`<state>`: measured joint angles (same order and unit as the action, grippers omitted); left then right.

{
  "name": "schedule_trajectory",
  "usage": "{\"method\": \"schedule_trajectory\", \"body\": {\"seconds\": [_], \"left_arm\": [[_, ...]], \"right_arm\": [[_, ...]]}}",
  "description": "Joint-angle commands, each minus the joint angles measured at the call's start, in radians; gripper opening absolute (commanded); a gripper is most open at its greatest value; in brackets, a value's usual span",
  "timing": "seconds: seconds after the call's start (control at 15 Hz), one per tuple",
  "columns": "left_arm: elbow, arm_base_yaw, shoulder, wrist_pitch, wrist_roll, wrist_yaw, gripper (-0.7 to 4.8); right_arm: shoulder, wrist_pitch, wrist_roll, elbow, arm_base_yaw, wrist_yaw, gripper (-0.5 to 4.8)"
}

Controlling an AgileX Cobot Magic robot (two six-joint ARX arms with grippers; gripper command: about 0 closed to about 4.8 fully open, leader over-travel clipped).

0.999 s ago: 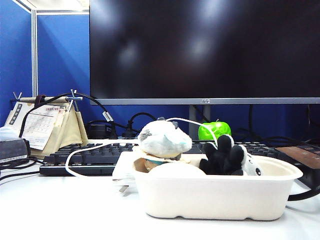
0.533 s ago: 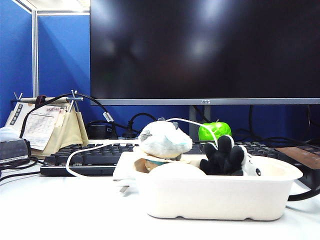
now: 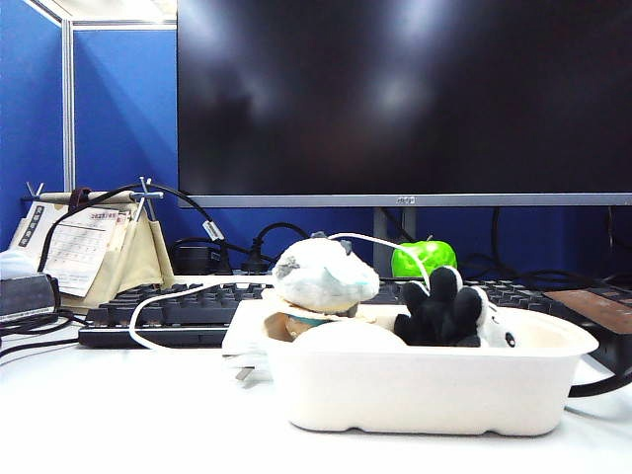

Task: Identity fluffy octopus among items on the table, put them into the paper lunch box.

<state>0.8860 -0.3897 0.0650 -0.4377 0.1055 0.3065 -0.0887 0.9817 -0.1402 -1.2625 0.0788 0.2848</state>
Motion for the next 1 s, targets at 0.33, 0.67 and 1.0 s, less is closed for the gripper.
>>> {"method": "schedule_trajectory", "body": {"seconds": [0.33, 0.67, 1.0], "left_arm": [[-0.188, 0.001, 0.002, 0.016, -0.292, -0.358, -0.06], [-0.302, 0.001, 0.002, 0.036, -0.291, -0.356, -0.06], [-0.318, 0.001, 0.002, -0.002, -0.289, -0.353, -0.05]], "right_arm": [[-0.006, -0.284, 0.012, 0.526, 0.0, -0.022, -0.06], [-0.006, -0.411, 0.017, 0.776, 0.001, -0.021, -0.06], [-0.005, -0.452, 0.017, 0.842, -0.001, -0.018, -0.06]]}}
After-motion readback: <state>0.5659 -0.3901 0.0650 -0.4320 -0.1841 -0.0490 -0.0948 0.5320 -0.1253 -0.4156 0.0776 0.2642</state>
